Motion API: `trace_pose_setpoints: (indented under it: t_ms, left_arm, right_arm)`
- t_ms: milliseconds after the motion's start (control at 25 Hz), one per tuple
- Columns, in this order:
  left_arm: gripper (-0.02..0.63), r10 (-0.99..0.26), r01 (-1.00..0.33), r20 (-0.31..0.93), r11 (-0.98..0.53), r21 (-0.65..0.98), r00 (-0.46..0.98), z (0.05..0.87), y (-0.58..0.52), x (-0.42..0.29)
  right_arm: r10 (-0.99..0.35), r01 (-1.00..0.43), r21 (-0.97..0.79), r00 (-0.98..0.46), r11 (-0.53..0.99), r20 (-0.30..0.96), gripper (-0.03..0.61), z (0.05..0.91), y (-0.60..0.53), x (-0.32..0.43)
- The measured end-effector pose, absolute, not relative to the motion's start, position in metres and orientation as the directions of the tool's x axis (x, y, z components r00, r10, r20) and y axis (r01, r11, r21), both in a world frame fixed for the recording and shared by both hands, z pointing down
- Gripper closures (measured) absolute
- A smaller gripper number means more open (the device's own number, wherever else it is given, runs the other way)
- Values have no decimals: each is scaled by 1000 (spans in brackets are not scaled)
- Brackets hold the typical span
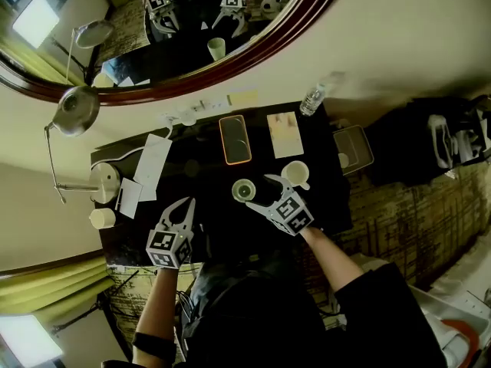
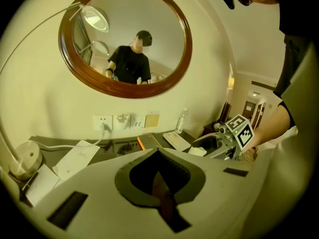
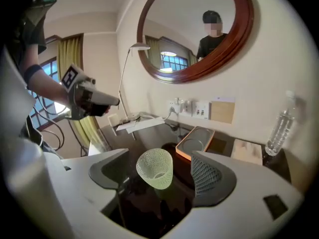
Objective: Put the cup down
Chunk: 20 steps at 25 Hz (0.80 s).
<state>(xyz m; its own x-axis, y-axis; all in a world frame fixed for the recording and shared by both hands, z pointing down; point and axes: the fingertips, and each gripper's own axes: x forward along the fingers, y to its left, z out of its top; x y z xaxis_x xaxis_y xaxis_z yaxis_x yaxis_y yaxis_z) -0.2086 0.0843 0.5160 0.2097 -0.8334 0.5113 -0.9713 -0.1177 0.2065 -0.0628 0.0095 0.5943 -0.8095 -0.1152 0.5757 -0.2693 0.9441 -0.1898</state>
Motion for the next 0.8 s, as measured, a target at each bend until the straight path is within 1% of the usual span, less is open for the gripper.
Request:
trace_pose_setpoints:
  t_ms: [40,160,280,400,440,560,800]
  left_arm:
    - [611,-837,-971,506,-114,210,208,512,84,-208]
    - [611,-848,-971,489,-115,210,206,508,84,-211]
    - [611,-865,-971,465,-92,219,187,502,82,-218]
    - [611,-877,-969,443,-87,229,183,494,77,-220]
    - [611,-879,-969,438,-93,230,188,493,76,-219]
    - [611,-882,-967,426,-109,230,201,491,75,-219]
    - [611,-889,-961,402,-127,245,220,484,78,-218]
  right_arm:
    - [-140,-298,-206,-819,932,556,184,584,6,-57]
    - [-228,-380,-221,-832,898,506,224,556,-11,-34]
    - [-338,-474,-185,-804,861,489,407,530,-31,-7]
    - [-449,-571,-138,-752,809,483,544,514,-52,25]
    - [-486,-606,-131,-732,785,477,574,510,-58,38]
    - [-563,-689,-151,-682,709,467,578,501,-66,74]
    - [-652,-781,-141,-593,608,473,578,493,-65,127]
